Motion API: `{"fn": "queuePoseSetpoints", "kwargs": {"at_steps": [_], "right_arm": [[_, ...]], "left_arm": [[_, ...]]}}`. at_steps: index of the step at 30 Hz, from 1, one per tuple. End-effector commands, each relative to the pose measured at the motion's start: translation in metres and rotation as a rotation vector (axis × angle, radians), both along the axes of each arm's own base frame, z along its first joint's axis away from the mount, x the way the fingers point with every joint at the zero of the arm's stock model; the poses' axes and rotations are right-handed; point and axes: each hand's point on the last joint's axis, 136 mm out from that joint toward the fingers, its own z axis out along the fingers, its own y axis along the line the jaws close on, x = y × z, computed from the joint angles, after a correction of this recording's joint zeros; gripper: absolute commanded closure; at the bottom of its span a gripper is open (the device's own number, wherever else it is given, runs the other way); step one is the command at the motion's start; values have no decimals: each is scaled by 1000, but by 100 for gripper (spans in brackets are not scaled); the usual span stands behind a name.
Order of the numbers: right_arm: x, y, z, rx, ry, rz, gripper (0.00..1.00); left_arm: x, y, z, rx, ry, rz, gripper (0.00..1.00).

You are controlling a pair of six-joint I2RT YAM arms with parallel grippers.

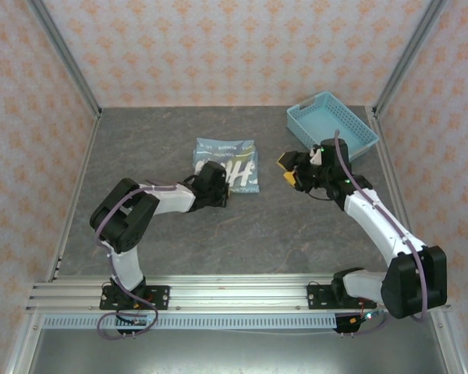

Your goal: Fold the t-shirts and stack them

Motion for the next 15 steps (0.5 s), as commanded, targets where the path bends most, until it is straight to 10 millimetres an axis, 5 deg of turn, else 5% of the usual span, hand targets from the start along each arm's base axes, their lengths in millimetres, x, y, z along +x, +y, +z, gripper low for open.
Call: {"fn": "queuePoseSetpoints", "kwargs": {"at_steps": [1, 11, 15], "right_arm": [[-8, -7, -2, -42, -1, 4, 44], [-3, -7, -3, -53, -6, 6, 45], [4, -4, -6, -44, 3, 3, 45]], "left_arm": [[16, 67, 9, 120, -24, 65, 100], [57, 244, 21, 283, 4, 36, 100], [86, 290, 12, 287, 1, 27, 100]]}}
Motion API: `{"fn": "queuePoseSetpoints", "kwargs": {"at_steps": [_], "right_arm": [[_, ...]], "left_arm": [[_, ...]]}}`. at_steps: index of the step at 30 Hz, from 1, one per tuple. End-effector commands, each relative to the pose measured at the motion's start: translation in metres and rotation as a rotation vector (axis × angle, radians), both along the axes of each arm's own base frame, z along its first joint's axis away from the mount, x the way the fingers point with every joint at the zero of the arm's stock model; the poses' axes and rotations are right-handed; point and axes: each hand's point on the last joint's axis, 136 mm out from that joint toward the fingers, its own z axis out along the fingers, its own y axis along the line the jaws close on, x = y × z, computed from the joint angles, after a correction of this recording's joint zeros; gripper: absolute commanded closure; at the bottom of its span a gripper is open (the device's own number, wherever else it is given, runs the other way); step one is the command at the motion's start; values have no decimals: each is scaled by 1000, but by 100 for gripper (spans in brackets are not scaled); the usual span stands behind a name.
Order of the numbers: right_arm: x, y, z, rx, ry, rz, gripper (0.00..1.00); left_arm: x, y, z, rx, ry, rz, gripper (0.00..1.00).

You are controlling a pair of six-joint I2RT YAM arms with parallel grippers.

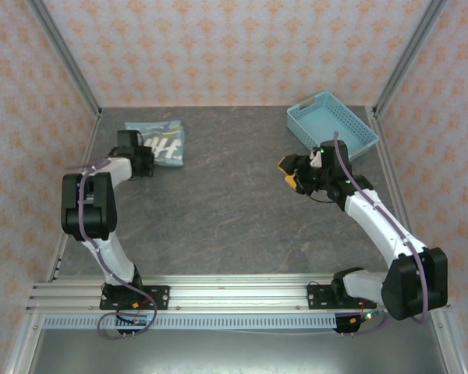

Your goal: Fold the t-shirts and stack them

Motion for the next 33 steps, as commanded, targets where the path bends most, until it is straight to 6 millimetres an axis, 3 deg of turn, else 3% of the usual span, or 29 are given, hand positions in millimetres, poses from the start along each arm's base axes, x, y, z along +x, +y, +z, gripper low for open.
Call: {"fn": "queuePoseSetpoints", "kwargs": {"at_steps": [1, 7, 15, 19, 21, 22, 24, 27, 29, 33], "right_arm": [[12, -2, 3, -9, -21, -15, 45], [23, 2, 2, -10, -13, -3, 45], [40, 8, 6, -1, -25, 10, 45], [48, 13, 11, 9, -43, 28, 44], [52, 14, 19, 5, -67, 35, 44], [55, 14, 27, 1, -94, 34, 44], [60, 11, 48, 1, -169, 15, 41], [66, 3, 77, -14, -256, -39, 32], [70, 1, 82, -20, -239, -59, 0], [77, -1, 80, -33, -177, -85, 1]], "left_arm": [[13, 19, -18, 40, 60, -138, 100], [59, 63, -22, 64, 19, -191, 95], [65, 95, -11, 132, 47, -220, 91], [67, 98, 4, 166, 49, -246, 79], [66, 100, 23, 201, 24, -245, 65], [66, 98, 39, 224, -7, -248, 54], [63, 90, 72, 266, -73, -258, 3], [42, 73, 121, 325, -138, -262, 0], [10, 67, 148, 430, -63, -260, 0], [-45, 50, 191, 626, 28, -217, 0]]}}
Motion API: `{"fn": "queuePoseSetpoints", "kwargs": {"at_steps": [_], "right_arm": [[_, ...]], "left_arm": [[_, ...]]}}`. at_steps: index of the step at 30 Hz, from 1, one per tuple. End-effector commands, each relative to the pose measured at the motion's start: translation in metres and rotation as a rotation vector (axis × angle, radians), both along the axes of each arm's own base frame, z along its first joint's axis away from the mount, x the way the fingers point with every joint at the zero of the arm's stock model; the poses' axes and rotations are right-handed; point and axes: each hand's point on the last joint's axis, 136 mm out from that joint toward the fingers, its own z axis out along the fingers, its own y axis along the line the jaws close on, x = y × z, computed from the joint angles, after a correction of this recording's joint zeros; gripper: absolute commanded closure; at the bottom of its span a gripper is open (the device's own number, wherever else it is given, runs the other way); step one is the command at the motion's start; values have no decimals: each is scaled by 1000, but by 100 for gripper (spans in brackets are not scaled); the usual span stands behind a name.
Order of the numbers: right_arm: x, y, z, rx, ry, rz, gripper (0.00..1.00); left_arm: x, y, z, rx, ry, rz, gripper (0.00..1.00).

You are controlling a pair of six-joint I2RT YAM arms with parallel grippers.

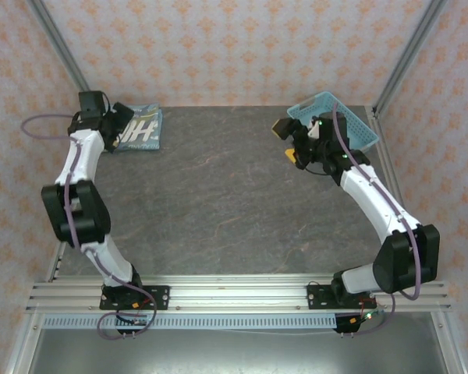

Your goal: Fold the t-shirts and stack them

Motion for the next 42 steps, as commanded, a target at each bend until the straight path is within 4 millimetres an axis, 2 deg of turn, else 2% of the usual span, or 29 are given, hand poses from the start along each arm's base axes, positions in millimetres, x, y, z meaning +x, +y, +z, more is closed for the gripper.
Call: {"fn": "queuePoseSetpoints", "kwargs": {"at_steps": [1, 5, 6, 9, 10, 13, 16, 18, 20, 22, 23, 25, 29, 33, 36, 39, 42], "right_arm": [[8, -14, 8, -55, 2, -71, 1], [-5, -60, 19, -298, -36, -211, 1], [-11, -77, 20, -384, -36, -256, 1], [-30, -136, 9, -645, 28, -444, 1], [-34, -148, 4, -711, 20, -472, 1], [-39, -176, -11, -820, -99, -561, 1], [-47, -195, -41, -919, -201, -633, 1], [-50, -203, -60, -1025, -200, -621, 1], [-51, -211, -86, -1107, -140, -598, 1], [-51, -217, -108, -1113, -100, -602, 1], [-50, -219, -116, -1123, -99, -608, 1], [-40, -219, -121, -1139, -99, -577, 1], [-21, -220, -131, -1182, -137, -543, 1], [-18, -226, -151, -1152, -138, -540, 1], [-15, -230, -160, -1131, -173, -539, 1], [-3, -230, -159, -1117, -223, -508, 1], [2, -231, -168, -1082, -245, -490, 1]], "left_arm": [[-59, -6, 27, 197, 66, 76, 0], [-97, -22, 45, 295, 67, 84, 0], [-109, -23, 48, 341, 81, 106, 0], [-151, -28, 48, 529, 98, 201, 0], [-160, -35, 45, 597, 84, 195, 0], [-159, -58, 13, 740, 48, -30, 0], [-162, -60, -20, 875, 92, -151, 0], [-153, -67, -46, 935, 103, -256, 0], [-150, -66, -68, 925, 111, -257, 0], [-147, -64, -89, 898, 120, -275, 0], [-145, -60, -97, 880, 111, -268, 0], [-138, -55, -108, 837, 67, -252, 0], [-115, -46, -119, 810, 30, -253, 0], [-86, -49, -119, 810, -9, -311, 0], [-74, -52, -129, 798, 10, -365, 0], [-80, -64, -130, 825, -67, -402, 0], [-101, -52, -130, 852, -137, -274, 0]]}}
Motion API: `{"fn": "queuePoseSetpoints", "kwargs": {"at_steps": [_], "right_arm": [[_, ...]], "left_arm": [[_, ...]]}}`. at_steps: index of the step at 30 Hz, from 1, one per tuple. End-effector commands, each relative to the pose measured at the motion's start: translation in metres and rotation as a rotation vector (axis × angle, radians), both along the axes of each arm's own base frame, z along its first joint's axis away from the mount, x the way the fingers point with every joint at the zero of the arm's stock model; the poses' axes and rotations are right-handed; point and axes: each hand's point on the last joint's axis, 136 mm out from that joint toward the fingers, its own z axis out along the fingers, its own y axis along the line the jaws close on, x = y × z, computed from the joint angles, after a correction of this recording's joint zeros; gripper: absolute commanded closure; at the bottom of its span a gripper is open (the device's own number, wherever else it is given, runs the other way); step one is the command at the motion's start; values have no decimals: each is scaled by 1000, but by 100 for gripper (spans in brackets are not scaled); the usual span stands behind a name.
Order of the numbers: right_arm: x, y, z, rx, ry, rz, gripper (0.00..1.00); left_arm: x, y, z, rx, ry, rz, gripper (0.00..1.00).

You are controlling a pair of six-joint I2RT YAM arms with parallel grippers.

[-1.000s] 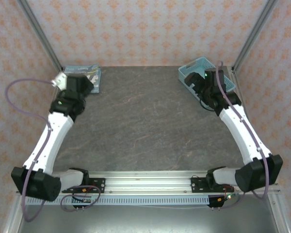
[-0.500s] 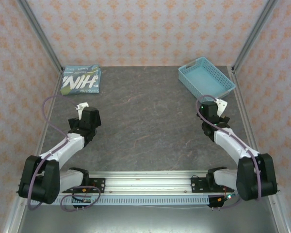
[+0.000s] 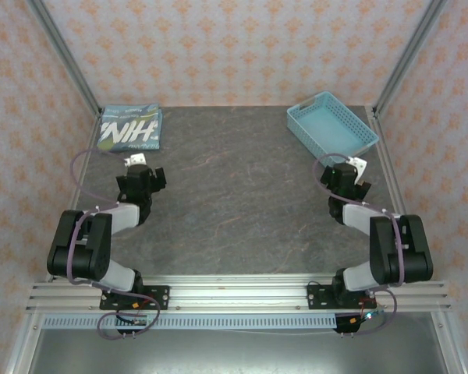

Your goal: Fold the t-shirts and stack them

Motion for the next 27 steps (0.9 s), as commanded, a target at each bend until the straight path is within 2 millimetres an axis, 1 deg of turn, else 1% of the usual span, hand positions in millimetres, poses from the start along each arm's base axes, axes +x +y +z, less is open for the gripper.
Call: {"fn": "queuePoseSetpoints", "kwargs": {"at_steps": [1, 2, 3, 5, 6, 8, 9, 11, 16, 27], "right_arm": [[17, 13, 9, 16, -77, 112, 1], [17, 17, 7, 19, -94, 142, 1], [13, 19, 4, 23, -111, 152, 1], [6, 18, -1, 21, -167, 148, 1], [6, 17, 2, 16, -203, 143, 1], [5, 16, 0, 20, -156, 133, 1], [8, 16, 1, 16, -171, 136, 1], [10, 17, -1, 18, -138, 139, 1], [10, 21, 0, -7, -139, 148, 1], [12, 23, -1, -12, -129, 156, 1]], "left_arm": [[-7, 4, 16, 41, -165, 33, 0], [-6, 3, 18, 53, -157, 39, 0], [-3, 3, 16, 60, -123, 44, 0], [-2, 2, 16, 67, -120, 45, 0], [-2, 2, 16, 68, -128, 44, 0], [-2, 2, 15, 62, -123, 43, 0], [-2, 2, 15, 59, -123, 42, 0], [-2, 2, 15, 60, -123, 41, 0], [-2, 3, 15, 63, -120, 45, 0], [-1, 1, 15, 77, -114, 43, 0]]}}
